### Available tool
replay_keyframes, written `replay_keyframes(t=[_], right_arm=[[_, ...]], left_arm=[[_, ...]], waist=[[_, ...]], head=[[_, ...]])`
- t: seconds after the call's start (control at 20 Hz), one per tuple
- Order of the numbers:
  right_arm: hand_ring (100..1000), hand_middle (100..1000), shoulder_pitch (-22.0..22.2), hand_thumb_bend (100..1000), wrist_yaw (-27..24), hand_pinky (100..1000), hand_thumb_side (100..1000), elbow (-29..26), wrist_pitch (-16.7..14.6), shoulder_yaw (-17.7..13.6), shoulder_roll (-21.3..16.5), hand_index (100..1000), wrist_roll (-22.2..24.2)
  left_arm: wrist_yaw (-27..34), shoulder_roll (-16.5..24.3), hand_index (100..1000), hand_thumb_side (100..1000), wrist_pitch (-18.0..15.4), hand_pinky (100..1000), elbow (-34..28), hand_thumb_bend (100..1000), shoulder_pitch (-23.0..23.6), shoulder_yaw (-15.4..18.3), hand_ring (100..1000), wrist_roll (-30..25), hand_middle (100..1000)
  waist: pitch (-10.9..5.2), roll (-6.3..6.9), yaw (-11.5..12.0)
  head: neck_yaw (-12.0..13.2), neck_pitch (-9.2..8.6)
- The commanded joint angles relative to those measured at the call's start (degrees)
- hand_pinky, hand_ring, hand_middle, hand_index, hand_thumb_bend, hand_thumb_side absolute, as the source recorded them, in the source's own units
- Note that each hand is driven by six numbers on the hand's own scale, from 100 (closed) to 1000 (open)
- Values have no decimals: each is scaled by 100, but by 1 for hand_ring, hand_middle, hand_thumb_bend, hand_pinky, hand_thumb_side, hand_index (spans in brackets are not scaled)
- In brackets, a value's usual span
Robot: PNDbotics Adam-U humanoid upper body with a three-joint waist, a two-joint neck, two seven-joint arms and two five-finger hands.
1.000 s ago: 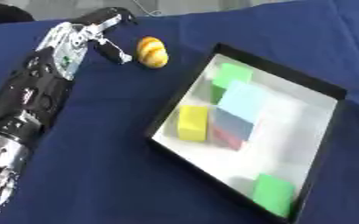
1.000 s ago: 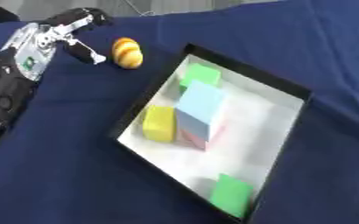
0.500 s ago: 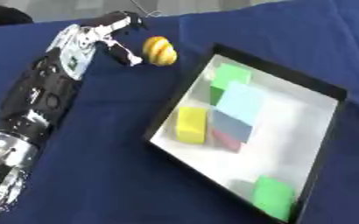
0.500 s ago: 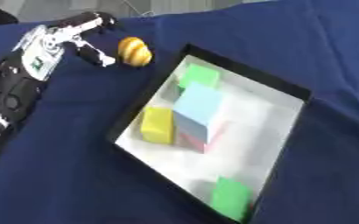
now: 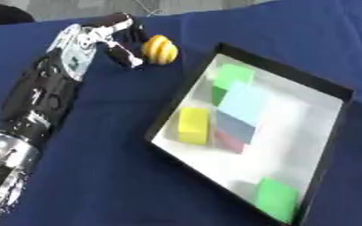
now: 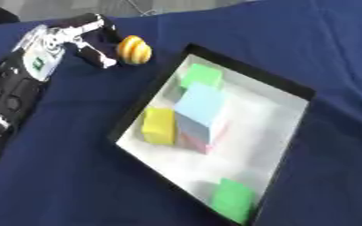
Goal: Pick up objects on the table and place them in the box.
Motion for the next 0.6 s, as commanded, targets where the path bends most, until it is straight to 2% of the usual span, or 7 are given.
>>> replay_keyframes(t=[0.05,0.3,0.6], right_arm=[[768,712,-57,100,-11,803,531,-51,2,-34,-101,806,4],[768,712,21,100,-29,803,531,-46,0,-53,-140,806,-2],[768,712,53,100,-65,804,523,-68,-23,-82,-192,806,-15]], left_arm=[[-63,154,622,100,-33,685,-230,326,-89,-50,648,304,594],[79,303,624,100,-242,683,-809,369,-57,-244,644,387,597],[540,588,622,100,-418,681,-1893,430,96,-642,636,52,596]], waist=[[-105,-16,37],[-191,-50,138],[-287,-95,224]], head=[[-33,29],[-119,125],[-177,173]])
